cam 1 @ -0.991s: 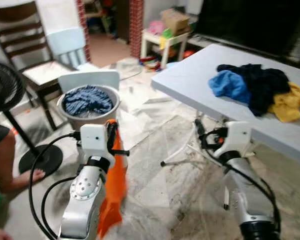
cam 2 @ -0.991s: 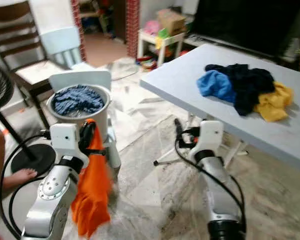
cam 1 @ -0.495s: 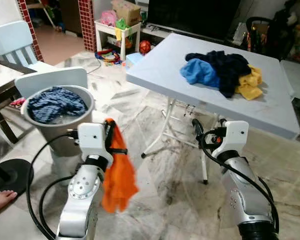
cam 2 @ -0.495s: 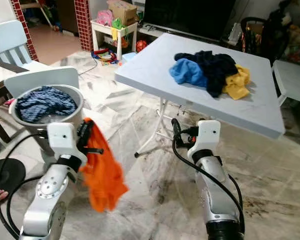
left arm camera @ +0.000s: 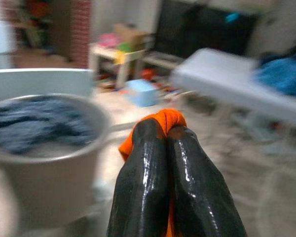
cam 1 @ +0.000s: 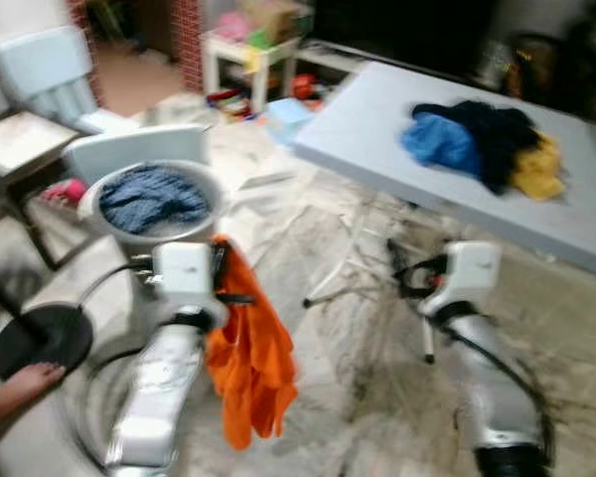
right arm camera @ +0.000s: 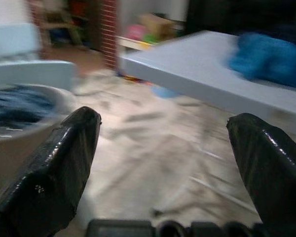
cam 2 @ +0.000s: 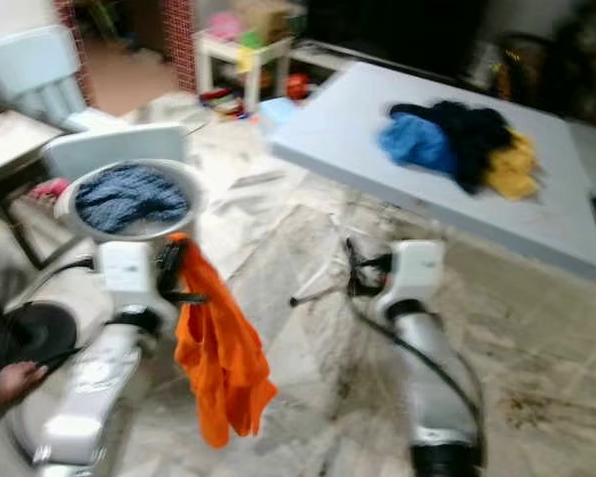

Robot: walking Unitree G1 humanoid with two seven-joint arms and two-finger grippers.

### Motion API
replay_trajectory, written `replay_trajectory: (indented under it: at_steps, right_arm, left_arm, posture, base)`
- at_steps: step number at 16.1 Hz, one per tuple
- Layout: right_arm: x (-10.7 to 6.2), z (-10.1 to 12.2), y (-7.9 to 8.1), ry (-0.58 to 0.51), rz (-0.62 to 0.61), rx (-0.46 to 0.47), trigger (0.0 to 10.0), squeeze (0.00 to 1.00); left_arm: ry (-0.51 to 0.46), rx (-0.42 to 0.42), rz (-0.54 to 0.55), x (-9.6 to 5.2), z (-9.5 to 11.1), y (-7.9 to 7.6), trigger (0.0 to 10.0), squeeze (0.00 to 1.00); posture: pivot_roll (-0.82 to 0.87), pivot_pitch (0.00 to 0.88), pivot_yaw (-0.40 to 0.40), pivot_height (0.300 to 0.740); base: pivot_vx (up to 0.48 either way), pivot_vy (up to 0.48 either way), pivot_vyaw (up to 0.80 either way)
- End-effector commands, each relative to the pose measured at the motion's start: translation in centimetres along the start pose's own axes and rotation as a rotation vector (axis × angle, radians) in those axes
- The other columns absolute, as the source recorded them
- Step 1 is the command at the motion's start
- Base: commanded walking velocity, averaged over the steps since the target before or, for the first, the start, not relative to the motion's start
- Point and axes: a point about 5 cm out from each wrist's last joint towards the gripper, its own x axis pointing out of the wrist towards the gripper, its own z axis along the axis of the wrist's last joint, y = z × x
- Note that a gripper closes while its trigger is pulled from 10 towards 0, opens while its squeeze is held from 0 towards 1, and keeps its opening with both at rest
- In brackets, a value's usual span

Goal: Hang hanger

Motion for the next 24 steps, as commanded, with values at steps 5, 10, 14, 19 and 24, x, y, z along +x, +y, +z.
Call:
replay_trajectory:
  at_steps: [5, 10, 14, 19, 24]
  right_arm:
    - [-0.46, 0.15, -0.80, 0.004, -0.007, -0.024, 10.0, 0.00]
    - [-0.60, 0.08, -0.82, 0.009, -0.010, -0.011, 10.0, 0.00]
    - [-0.55, -0.03, -0.78, 0.015, -0.017, -0.003, 10.0, 0.00]
    - [-0.49, -0.01, -0.74, 0.013, -0.018, -0.003, 10.0, 0.00]
    - [-0.50, -0.02, -0.75, 0.012, -0.019, 0.004, 10.0, 0.00]
  left_arm:
    - [-0.023, -0.045, -0.043, 0.43, 0.60, -0.77, 10.0, 0.00]
    - [-0.044, -0.078, -0.076, 0.35, 0.81, -0.79, 10.0, 0.00]
    - [-0.050, -0.115, -0.108, 0.35, 1.01, -0.91, 10.0, 0.00]
    - [-0.047, -0.137, -0.119, 0.44, 1.00, -0.81, 10.0, 0.00]
    - [-0.046, -0.139, -0.120, 0.51, 1.00, -0.80, 10.0, 0.00]
  posture:
    - [0.02, 0.025, -0.109, 0.740]
    - [0.02, 0.024, -0.109, 0.740]
    - [0.02, 0.026, -0.106, 0.740]
    - [0.02, 0.024, -0.103, 0.740]
    - [0.02, 0.023, -0.103, 0.740]
  base:
    - [0.000, 0.480, 0.00]
    - [0.000, 0.096, 0.00]
    - [0.000, 0.000, -0.15]
    - [0.241, 0.000, -0.77]
    - [0.325, 0.000, -0.64]
